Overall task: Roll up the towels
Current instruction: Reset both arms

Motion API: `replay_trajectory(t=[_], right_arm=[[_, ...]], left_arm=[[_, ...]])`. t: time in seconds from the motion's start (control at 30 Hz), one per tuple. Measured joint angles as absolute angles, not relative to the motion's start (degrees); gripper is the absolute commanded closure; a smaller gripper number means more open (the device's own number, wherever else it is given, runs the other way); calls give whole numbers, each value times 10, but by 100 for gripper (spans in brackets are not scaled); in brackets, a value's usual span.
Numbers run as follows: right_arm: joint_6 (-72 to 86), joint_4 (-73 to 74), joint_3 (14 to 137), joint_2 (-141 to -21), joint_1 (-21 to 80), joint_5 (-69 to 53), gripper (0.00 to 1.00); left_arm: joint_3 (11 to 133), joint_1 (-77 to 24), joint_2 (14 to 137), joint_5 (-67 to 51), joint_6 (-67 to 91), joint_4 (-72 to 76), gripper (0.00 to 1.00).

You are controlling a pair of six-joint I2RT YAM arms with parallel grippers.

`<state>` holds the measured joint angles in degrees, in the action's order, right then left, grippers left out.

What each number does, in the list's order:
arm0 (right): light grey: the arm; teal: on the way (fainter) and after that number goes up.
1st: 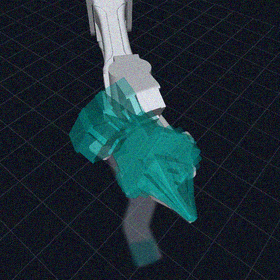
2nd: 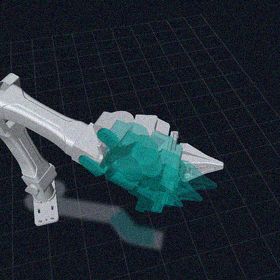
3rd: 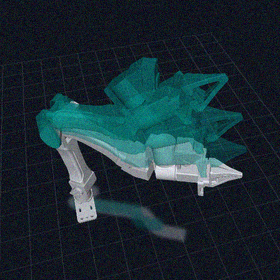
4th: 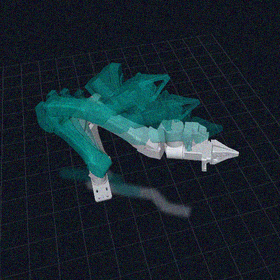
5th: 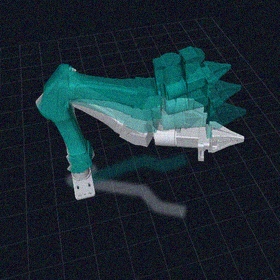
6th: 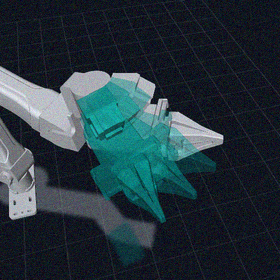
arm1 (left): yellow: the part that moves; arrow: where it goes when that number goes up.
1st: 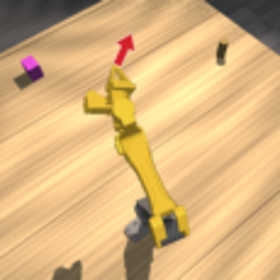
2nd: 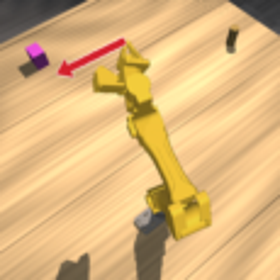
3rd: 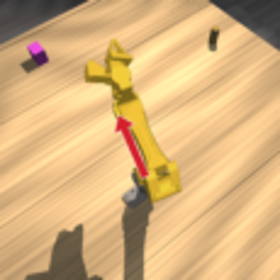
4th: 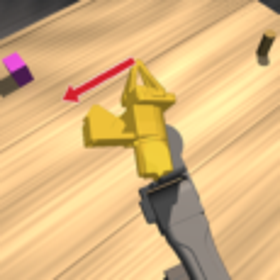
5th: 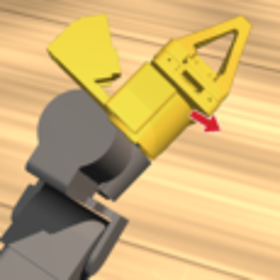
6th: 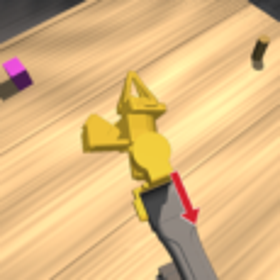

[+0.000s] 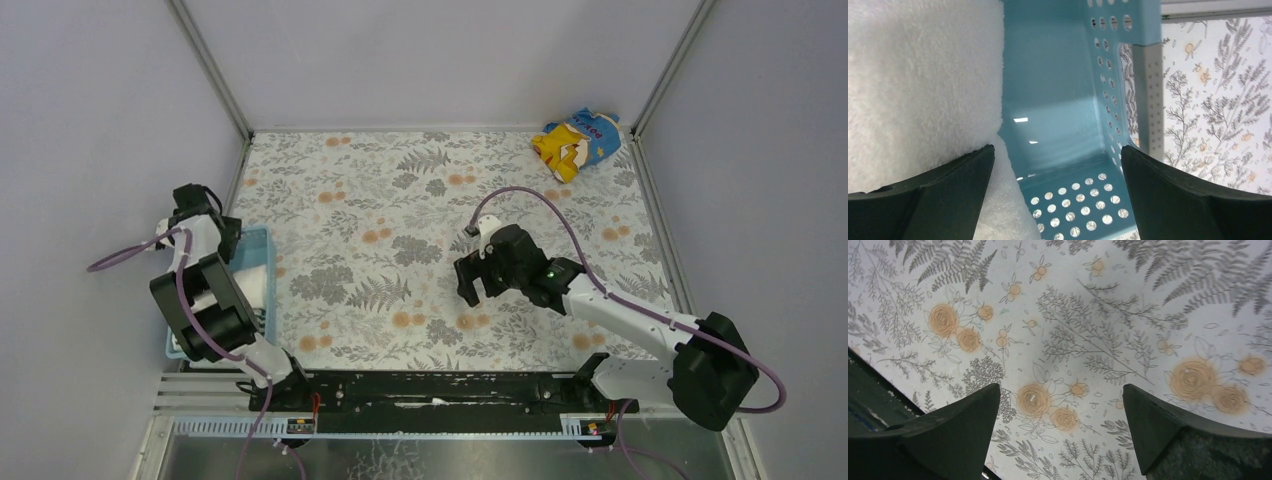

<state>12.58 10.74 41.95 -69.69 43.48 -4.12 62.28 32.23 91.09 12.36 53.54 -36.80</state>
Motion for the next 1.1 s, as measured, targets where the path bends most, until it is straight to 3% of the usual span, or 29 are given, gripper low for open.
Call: replay_trajectory(t=[0.2, 0.67, 0.8, 1.1], right_arm=[[126, 145, 436, -634, 435, 73, 1], [165, 268, 460, -396, 435, 435, 1], [163, 283, 460, -296, 435, 486, 1], [129, 288, 452, -162, 435, 512, 1]], left_arm=[[622, 292, 837, 119, 477, -384, 0], [583, 44, 500, 28, 295, -378, 0], [584, -13, 419, 12, 259, -379, 0], [606, -22, 277, 34, 230, -385, 0]])
